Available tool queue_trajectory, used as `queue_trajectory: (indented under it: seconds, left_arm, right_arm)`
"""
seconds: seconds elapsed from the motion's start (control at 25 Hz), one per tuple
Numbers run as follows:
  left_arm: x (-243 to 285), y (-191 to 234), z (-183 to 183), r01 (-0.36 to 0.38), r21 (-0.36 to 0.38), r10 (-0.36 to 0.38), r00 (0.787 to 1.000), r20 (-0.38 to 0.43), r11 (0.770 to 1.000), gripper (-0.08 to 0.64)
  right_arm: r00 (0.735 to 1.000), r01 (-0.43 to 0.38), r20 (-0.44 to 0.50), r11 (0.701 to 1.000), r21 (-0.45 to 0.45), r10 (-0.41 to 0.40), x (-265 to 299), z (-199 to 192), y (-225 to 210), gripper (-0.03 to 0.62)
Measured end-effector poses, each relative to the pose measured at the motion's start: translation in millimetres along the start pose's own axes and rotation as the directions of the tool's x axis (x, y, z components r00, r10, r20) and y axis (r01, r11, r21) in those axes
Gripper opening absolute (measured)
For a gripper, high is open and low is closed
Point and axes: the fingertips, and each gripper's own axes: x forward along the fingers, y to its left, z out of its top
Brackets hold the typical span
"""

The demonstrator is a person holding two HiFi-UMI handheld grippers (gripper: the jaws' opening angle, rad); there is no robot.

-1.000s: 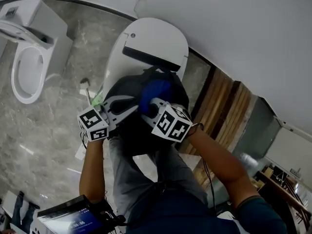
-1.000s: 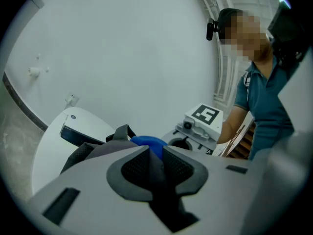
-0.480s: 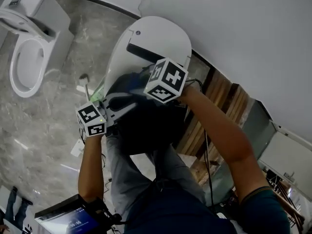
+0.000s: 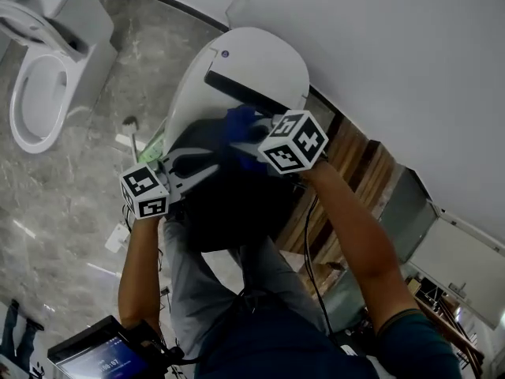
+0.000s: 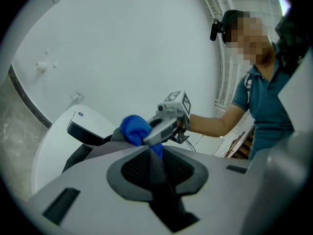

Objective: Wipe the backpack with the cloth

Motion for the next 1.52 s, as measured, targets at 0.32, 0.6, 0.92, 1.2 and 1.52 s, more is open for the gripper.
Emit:
queue_trajectory:
  seconds: [0.32, 0.6, 0.92, 1.2, 1.52]
  left_arm:
    - [-7.3, 15.8, 0.7, -0.053, 0.008, 0.054, 0.997, -0.06, 0.999, 0.069]
    - [-20.9, 31.6, -6.3, 0.053, 0.259, 0.112, 0.807, -0.58, 0.964, 0.08]
    - [129.3, 13.3, 30.0, 0.745, 0.289, 0.258, 0.161, -0.953, 0.601, 0.241]
    - [150.9, 49.8, -98.1, 0.846, -0.163, 0.262, -0.332, -0.906, 0.508, 0.293]
    - [144.7, 33.9, -91.6, 0.67, -0.234, -0.012, -0.318, -0.948, 0.704, 0.14]
  right_arm:
    - [0.954, 0.203, 0.149, 0.925, 0.321, -0.261, -77.1, -139.0, -73.1, 0.031]
    - [0.946, -0.145, 0.323, 0.879, 0.454, -0.011, -32.8, -185.2, 20.0, 0.031]
    - [0.852, -0.207, 0.519, 0.864, 0.46, -0.072, -47.6, -179.3, 26.3, 0.031]
    - [0.766, 0.014, 0.552, 0.867, 0.499, -0.33, -112.5, -184.8, -39.7, 0.031]
    - [0.824, -0.297, 0.566, 0.865, 0.404, 0.019, -31.6, -182.4, -22.2, 0.031]
